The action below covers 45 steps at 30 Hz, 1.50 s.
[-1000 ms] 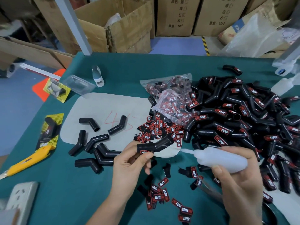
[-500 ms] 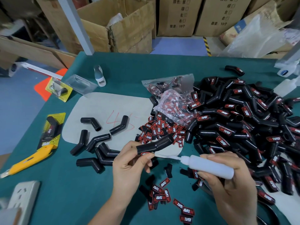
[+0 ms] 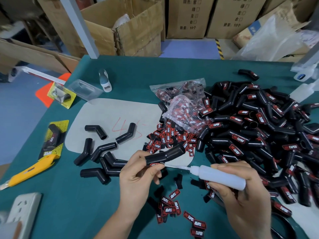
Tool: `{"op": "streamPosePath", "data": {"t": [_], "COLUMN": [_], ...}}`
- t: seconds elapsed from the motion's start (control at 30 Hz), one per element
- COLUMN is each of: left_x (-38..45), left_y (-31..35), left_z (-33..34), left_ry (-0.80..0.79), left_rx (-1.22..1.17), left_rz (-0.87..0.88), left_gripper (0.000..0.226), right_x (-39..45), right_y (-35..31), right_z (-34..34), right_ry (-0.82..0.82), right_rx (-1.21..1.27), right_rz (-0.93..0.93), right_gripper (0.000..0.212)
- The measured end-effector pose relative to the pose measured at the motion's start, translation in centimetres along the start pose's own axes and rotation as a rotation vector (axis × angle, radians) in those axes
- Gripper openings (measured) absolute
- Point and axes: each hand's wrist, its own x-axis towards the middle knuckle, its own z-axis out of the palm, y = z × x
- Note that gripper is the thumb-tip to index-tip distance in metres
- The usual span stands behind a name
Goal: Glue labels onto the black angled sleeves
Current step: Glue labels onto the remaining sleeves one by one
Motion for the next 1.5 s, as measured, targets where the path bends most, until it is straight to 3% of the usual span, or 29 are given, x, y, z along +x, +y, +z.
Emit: {"op": "streamPosePath", "data": {"t": [1.5], "left_x": [-0.06], "left_y": [0.07], "left_z": [0.11], "left_ry": [-0.010], "left_rx": [0.015], "left_rz": [0.001], "left_gripper": [0.008], "right_x": [0.01], "right_y": [-0.27], "right_z": [-0.14], "right_ry": [-0.010], "right_rx": [-0.010], "right_rz": [-0.023], "right_gripper": [0.025]}}
